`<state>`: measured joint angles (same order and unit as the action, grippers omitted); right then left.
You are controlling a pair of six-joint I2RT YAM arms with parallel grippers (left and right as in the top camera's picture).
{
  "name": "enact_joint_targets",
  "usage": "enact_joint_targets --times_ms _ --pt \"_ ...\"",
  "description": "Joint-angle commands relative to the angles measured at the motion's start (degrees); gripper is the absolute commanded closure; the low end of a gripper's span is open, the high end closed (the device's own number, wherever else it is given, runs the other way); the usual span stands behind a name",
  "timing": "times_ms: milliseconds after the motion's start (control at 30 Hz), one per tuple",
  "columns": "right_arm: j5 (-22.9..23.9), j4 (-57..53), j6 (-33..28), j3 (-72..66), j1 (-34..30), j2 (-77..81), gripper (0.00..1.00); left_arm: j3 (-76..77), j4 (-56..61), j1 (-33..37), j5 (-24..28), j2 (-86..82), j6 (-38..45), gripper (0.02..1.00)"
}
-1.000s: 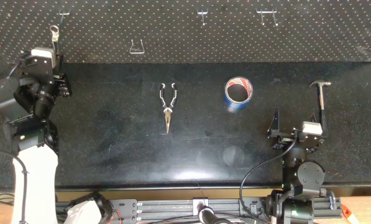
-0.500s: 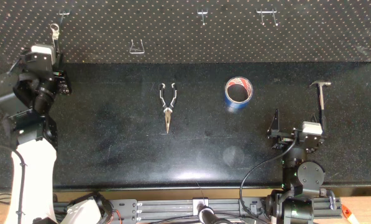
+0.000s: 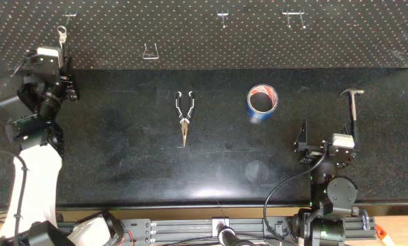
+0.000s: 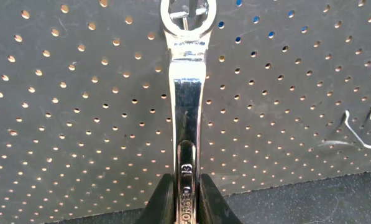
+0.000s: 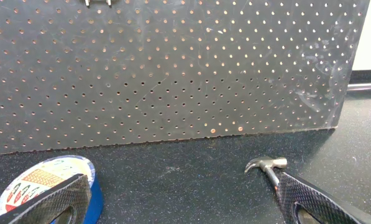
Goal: Place Tools Onto Pegboard
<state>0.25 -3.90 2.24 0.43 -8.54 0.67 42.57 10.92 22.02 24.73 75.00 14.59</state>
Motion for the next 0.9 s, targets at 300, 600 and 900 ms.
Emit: enact_joint_targets --times_ms 300,600,900 --pt "-0.5 -0.33 -0.63 -0.2 -0.28 -0.61 0.029 4.5 0.72 0.07 0.37 4.74 -1.07 0.989" --pt "-0.52 -0.33 -0.63 -0.2 -0.28 -0.61 0.029 4.5 0.81 0.07 0.37 6.21 -1.07 0.682" --pt "-0.5 -0.33 -0.63 -0.2 -0.28 -0.61 0.027 4.5 0.59 0.09 0.37 6.1 -1.07 0.121"
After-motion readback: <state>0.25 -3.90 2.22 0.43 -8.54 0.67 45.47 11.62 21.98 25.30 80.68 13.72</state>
